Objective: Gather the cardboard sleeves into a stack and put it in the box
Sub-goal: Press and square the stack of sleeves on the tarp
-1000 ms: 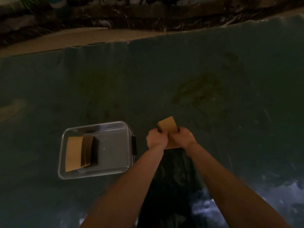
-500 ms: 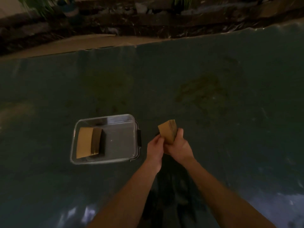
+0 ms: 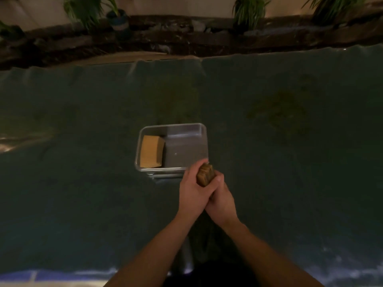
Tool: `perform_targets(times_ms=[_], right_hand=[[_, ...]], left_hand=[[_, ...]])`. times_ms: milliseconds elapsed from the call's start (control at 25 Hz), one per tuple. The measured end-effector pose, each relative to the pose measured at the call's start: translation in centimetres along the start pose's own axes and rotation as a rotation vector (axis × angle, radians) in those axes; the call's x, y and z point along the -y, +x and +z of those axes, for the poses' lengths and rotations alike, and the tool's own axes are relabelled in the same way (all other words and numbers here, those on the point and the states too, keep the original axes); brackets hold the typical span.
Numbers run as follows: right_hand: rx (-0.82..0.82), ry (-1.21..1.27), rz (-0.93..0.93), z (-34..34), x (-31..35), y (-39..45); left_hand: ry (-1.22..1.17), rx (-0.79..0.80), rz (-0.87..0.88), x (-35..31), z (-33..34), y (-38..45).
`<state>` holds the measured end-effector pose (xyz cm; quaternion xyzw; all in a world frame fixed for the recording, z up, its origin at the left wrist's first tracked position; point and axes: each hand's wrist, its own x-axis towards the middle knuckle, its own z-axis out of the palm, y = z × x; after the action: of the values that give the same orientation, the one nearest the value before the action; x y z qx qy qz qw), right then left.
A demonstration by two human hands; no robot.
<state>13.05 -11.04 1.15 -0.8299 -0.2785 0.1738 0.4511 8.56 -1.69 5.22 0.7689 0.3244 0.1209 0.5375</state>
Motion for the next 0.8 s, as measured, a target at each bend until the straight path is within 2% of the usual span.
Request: perform_targets(times_ms=[160,240,360,520,640,800], right_hand=[[0.006,0.121,0.058,8.0,3.4,-3.2],[0.006,0.167,0.126,11.5,4.3,-4.3],[-0.037,0.164,0.133,14.9,4.2,-5.7],[-0.057,0.168,0.143,17.5,2.1,-6.3],[-0.018,0.135,0.151,18.2,1.5,-6.5],[-0.017,0.257,0.149,17.7,2.2,-5.6]], left_hand=[[0.184,-0.128,0.051,5.9,-6.2,-3.4],[0.238,-0.122,0.089,9.0,-8.6,-4.7],[0.249,-0.098,0.160,12.4,-10.5,-5.7],[0.253,-0.084,0.240,15.6,-10.7,-5.5],[0.243,-0.056,0.187,16.7,-10.4,-6.0],[0.234,-0.088,0.236,16.3,-10.6,-5.5]])
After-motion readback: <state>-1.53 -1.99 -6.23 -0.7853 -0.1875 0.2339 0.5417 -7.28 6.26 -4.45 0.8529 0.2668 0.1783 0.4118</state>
